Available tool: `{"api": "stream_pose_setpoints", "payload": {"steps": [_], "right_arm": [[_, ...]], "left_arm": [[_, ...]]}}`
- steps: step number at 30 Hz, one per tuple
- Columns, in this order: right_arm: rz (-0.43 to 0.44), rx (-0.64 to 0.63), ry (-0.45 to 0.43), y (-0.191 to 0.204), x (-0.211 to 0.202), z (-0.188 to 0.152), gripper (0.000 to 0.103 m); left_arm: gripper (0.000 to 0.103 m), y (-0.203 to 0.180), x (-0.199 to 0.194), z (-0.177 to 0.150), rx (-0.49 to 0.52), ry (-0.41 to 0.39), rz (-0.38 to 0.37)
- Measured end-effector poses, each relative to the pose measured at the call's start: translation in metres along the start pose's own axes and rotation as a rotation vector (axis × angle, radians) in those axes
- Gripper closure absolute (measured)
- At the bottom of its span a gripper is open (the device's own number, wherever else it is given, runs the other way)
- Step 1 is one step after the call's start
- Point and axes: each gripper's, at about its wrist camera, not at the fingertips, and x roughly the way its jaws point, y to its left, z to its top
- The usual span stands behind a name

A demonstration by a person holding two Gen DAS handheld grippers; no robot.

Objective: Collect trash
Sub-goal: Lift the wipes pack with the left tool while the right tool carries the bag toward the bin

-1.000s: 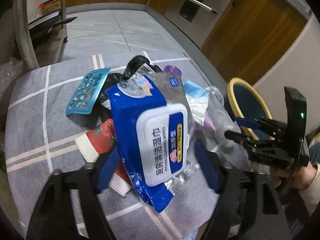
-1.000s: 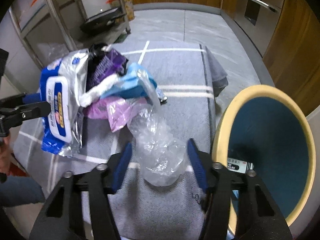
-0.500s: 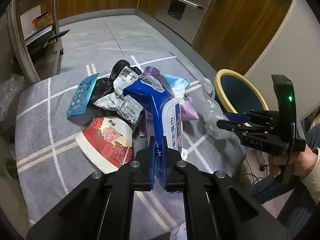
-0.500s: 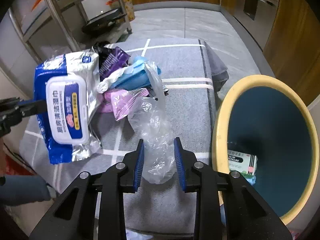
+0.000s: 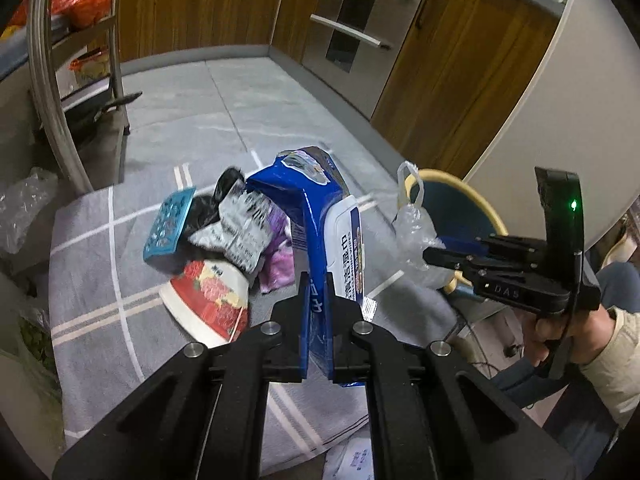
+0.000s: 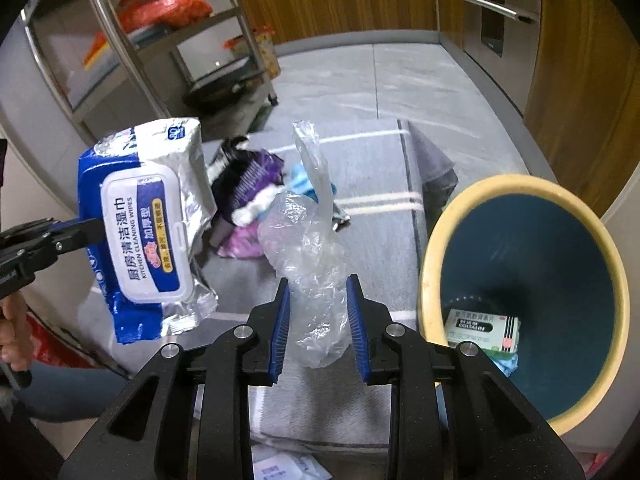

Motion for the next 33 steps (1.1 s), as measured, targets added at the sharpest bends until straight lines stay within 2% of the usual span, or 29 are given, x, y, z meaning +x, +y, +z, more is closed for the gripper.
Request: {"api": "stream_pose_setpoints", "payload": {"steps": [11, 20, 33], "right_arm": [[0.031, 0.042, -0.108, -0.016, -0.042, 0.001, 0.074], [0.017, 0.111, -0.168, -0.038, -0.066, 0.000, 0.074], [-0.035, 0.287, -0.190, -0.095, -0.077, -0.016, 0.074]], "left_arm": [[0.098, -0.033, -0.006, 0.023, 0.046, -0.052, -0.019], [0.098, -0.054, 0.006, 0.031, 0.053, -0.044, -0.054], [0.098, -0.102, 0.042, 0.045, 0.087, 0.000, -0.119]]}}
